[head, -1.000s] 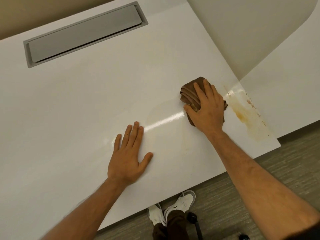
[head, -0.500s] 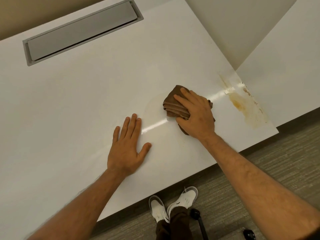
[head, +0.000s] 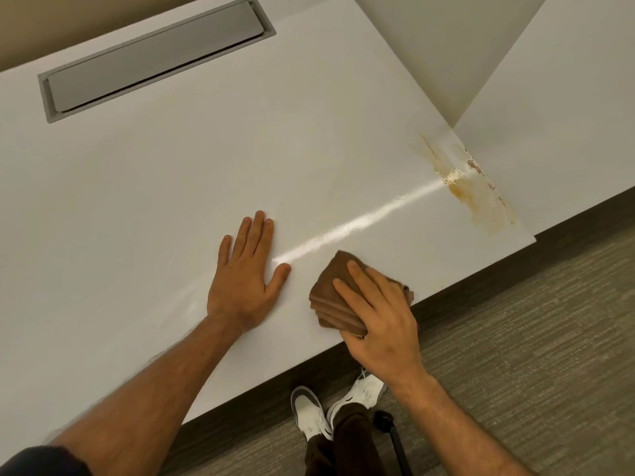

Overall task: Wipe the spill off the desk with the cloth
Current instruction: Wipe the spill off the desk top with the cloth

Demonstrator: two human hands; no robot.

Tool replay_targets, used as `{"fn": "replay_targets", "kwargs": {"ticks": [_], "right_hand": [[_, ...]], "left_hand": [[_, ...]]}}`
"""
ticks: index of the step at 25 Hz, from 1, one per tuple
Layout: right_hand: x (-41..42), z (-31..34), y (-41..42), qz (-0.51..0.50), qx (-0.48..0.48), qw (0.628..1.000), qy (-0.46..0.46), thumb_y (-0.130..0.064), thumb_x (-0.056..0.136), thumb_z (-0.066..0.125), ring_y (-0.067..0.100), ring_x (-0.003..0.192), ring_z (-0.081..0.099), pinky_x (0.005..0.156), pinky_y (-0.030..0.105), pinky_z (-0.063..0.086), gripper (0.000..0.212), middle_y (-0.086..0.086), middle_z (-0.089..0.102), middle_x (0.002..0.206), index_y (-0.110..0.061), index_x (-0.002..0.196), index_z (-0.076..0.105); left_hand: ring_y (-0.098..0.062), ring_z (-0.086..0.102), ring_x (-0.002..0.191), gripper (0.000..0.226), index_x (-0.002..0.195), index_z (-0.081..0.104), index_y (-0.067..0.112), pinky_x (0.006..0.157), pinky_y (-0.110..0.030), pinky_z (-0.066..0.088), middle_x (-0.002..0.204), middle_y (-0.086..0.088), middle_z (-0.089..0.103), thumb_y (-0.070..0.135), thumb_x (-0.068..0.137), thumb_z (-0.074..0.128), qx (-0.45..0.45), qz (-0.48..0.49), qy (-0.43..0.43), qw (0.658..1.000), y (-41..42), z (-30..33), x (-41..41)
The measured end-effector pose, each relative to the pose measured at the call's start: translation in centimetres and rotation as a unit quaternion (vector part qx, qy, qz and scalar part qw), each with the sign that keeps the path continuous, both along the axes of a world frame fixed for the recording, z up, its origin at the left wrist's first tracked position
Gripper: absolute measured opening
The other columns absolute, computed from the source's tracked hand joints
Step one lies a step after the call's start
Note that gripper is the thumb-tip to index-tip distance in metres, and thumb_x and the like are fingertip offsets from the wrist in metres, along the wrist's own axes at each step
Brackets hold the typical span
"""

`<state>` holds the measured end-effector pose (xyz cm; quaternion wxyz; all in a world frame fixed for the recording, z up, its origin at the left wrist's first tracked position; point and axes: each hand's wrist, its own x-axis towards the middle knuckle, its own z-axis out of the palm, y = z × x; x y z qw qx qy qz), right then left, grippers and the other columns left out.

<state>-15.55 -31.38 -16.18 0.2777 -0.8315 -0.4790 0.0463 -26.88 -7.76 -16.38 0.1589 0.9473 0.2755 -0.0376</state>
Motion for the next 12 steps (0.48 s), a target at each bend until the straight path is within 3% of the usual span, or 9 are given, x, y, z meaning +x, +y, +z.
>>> {"fn": "replay_targets", "kwargs": {"ticks": [1,3,5,6,7,9,10,12], "right_hand": [[-0.2,0.4,-0.8,0.002,0.010,1.000,0.007,-0.024,0.082,0.070,0.030,0.130,0.058,0.100,0.049,0.051,0.051,0.008,0.059,0.146,-0.017,0.132,0.068],[0.6,2.3,-1.6,-0.073,0.061,0.985,0.147,-0.006,0.080,0.073,0.017,0.124,0.063,0.095,0.045,0.058,0.055,-0.010,0.065,0.138,-0.032,0.128,0.070],[4.0,4.3,-1.5,-0.187,0.121,0.935,0.276,0.005,0.080,0.073,-0.002,0.113,0.065,0.089,0.026,0.061,0.076,-0.034,0.065,0.123,-0.057,0.122,0.064],[6.1,4.9,-1.2,-0.226,0.142,0.924,0.275,0.003,0.083,0.073,-0.006,0.109,0.064,0.088,0.019,0.058,0.076,-0.036,0.064,0.119,-0.060,0.122,0.062],[8.0,5.2,-0.6,-0.255,0.151,0.922,0.248,-0.003,0.087,0.072,-0.006,0.111,0.062,0.091,0.018,0.056,0.069,-0.033,0.064,0.122,-0.057,0.127,0.060],[10.6,5.1,1.3,-0.282,0.107,0.932,0.201,-0.017,0.096,0.067,0.005,0.134,0.050,0.112,0.035,0.046,0.059,-0.016,0.053,0.148,-0.038,0.147,0.049],[11.0,4.2,2.3,-0.300,0.038,0.938,0.172,-0.023,0.099,0.064,0.017,0.147,0.036,0.121,0.044,0.034,0.062,-0.003,0.037,0.162,-0.028,0.155,0.038],[10.4,2.1,3.8,-0.328,-0.078,0.936,0.106,-0.038,0.100,0.059,0.031,0.156,0.015,0.127,0.050,0.015,0.075,0.011,0.015,0.170,-0.016,0.161,0.023]], "left_hand": [[-0.012,-0.014,0.162,0.079,0.168,-0.003,0.022,0.131,-0.040,-0.007,0.176,0.005,-0.010,0.060,0.104,0.021,-0.001,-0.002,0.002,1.000,0.0,0.0,0.0],[-0.011,-0.016,0.161,0.079,0.168,-0.004,0.022,0.132,-0.041,-0.006,0.176,0.005,-0.012,0.060,0.104,0.021,0.000,-0.003,0.006,1.000,-0.3,0.1,-0.3],[-0.010,-0.017,0.161,0.079,0.168,-0.005,0.022,0.132,-0.041,-0.006,0.176,0.006,-0.012,0.060,0.104,0.020,-0.002,-0.003,0.000,1.000,-0.3,0.2,-0.3],[-0.009,-0.017,0.161,0.079,0.168,-0.004,0.023,0.132,-0.041,-0.007,0.176,0.007,-0.012,0.061,0.103,0.019,-0.006,-0.003,-0.002,1.000,-0.3,0.2,-0.2],[-0.009,-0.016,0.161,0.079,0.169,-0.003,0.023,0.132,-0.041,-0.006,0.176,0.007,-0.011,0.061,0.103,0.019,-0.008,-0.003,-0.005,1.000,-0.1,0.2,-0.1],[-0.009,-0.014,0.161,0.079,0.169,-0.002,0.022,0.132,-0.042,-0.004,0.176,0.007,-0.010,0.062,0.103,0.019,-0.008,-0.003,-0.013,1.000,-0.2,0.2,-0.1],[-0.009,-0.013,0.161,0.080,0.169,-0.003,0.022,0.132,-0.042,-0.003,0.176,0.007,-0.010,0.063,0.103,0.019,-0.011,-0.003,-0.017,1.000,-0.2,0.2,-0.1],[-0.009,-0.014,0.161,0.085,0.168,-0.006,0.020,0.132,-0.039,-0.006,0.176,0.006,-0.011,0.068,0.102,0.014,-0.026,0.005,-0.026,0.999,-0.4,0.4,-0.2]]}}
